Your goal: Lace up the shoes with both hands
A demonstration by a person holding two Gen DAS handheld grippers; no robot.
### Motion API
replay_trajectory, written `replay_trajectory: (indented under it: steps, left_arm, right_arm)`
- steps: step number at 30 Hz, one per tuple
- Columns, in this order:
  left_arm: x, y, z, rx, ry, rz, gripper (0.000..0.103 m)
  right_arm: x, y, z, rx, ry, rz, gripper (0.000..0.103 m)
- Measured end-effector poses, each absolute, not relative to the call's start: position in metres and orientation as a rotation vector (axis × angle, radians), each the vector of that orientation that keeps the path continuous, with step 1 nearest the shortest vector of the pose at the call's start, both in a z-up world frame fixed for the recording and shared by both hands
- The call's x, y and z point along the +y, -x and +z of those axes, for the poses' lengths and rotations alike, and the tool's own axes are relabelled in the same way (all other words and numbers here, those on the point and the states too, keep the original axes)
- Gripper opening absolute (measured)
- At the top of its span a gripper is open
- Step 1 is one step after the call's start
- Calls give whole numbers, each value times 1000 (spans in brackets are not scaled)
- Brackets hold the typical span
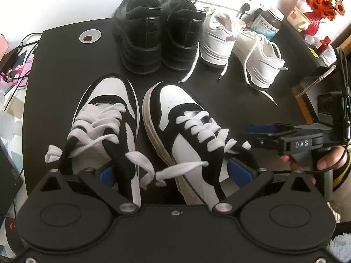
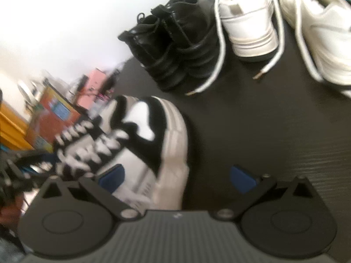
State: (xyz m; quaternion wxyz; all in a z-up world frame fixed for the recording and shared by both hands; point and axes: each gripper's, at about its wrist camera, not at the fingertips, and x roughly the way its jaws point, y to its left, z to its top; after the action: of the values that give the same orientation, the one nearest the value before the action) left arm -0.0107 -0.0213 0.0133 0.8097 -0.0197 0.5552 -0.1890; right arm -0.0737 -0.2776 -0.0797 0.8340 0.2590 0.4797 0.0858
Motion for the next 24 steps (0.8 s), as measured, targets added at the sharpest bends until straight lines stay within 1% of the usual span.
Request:
replay_trajectory:
  steps: [4, 7, 14, 18, 20, 24]
  left_arm:
    - [-20, 14, 13, 1183, 34, -418, 101]
    - [-23, 16, 12, 1185, 13, -426, 102]
    - [-25, 19, 10, 1193, -47, -461, 102]
    - [-31, 25, 4, 1220, -138, -485, 102]
    - [-35, 29, 1, 1221, -207, -472, 101]
    - [-25, 25, 4, 1216, -228, -429, 99]
  right_arm:
    - [-281, 86, -86, 1154, -514, 92, 103]
    - [-269, 91, -88, 1185, -480, 97, 103]
    - [-248, 80, -89, 1186, -516, 39, 102]
    - [-231, 73, -91, 1188, -506, 44, 102]
    - [-223, 68, -93, 1196, -513, 54, 102]
    - [-211, 61, -93, 1184, -494, 56, 102]
